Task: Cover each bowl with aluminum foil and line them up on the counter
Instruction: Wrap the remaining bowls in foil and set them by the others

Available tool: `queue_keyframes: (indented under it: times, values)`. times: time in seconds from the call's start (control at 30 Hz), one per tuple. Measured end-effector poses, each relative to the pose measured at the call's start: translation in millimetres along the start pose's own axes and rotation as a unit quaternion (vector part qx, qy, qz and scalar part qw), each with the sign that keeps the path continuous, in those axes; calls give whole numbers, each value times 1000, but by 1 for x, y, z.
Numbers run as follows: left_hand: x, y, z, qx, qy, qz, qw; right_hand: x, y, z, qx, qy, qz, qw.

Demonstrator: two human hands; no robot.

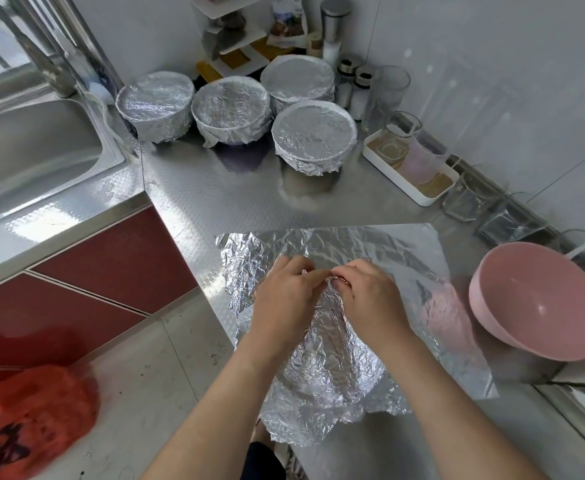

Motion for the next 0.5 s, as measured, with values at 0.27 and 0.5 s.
queue_keyframes:
  times: [0.27,0.5]
  values:
    - [9,-2,-3,-19,-39,-24,999,16,-9,3,-46,-77,-18,996]
    - [-9,-34,-25,-46,0,-170,984,44,-53,10,-45,-132,-133,981]
Point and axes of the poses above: each hand's wrist, its own x-axis towards the middle knuckle, its own z-axis out of the palm, y = z × x, the point moved 7 cm from there along x, towards the middle knuckle, and after that the axes turned 7 degrees about -y, right-handed, at the moved point
